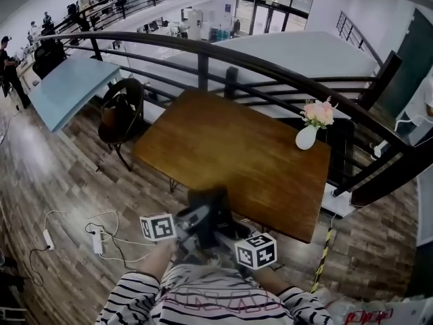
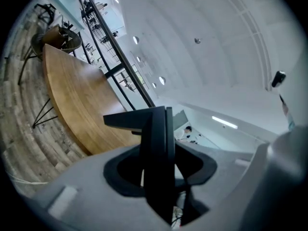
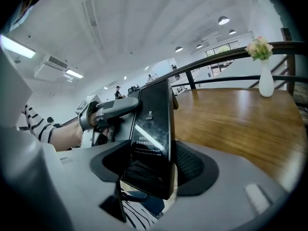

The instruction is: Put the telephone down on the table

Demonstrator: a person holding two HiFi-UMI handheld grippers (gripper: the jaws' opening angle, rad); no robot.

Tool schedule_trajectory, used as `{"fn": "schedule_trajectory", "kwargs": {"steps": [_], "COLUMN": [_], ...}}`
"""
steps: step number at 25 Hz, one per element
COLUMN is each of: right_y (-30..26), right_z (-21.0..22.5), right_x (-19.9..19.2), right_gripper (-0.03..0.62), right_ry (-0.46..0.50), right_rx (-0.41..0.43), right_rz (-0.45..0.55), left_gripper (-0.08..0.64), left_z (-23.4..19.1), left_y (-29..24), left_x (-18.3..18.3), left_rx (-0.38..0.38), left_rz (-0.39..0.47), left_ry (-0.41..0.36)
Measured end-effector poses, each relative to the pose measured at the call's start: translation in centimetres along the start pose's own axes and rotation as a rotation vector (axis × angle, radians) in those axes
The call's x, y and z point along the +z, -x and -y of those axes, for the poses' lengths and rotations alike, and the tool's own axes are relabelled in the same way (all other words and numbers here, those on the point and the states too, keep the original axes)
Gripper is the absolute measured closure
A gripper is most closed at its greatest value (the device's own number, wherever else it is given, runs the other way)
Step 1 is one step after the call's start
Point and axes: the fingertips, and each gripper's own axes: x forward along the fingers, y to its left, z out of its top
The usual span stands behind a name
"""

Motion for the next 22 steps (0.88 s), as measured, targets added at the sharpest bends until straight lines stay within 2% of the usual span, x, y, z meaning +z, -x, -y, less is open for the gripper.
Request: {"fn": "schedule_trajectory", "kwargs": {"steps": [8,15,22], "right_y": [-2.2,-7.6,-14.8], "right_z": [2.1,2.9,2.9], "right_x": [2.1,5.7,11.0], "right_gripper": [0.308,0.308,0.308], "right_ry": [-0.016,-0.04,-0.07], "right_rx": [0.024,-0.004,-0.036], "right_rz": [-0.023,-0.027,-0.006], "left_gripper": [0.376,0.376,0.376], "left_z": [-2.0,-6.4,-10.9], "left_y": [-1.9,-2.5,-2.7], "left_x": [2.4,7.6,15.3], "left_rx": [0.03,0.02,-0.001], "left_rz": [0.006,-0.022,-0.067], "left_ry": [0.012,0.052,0.052]}}
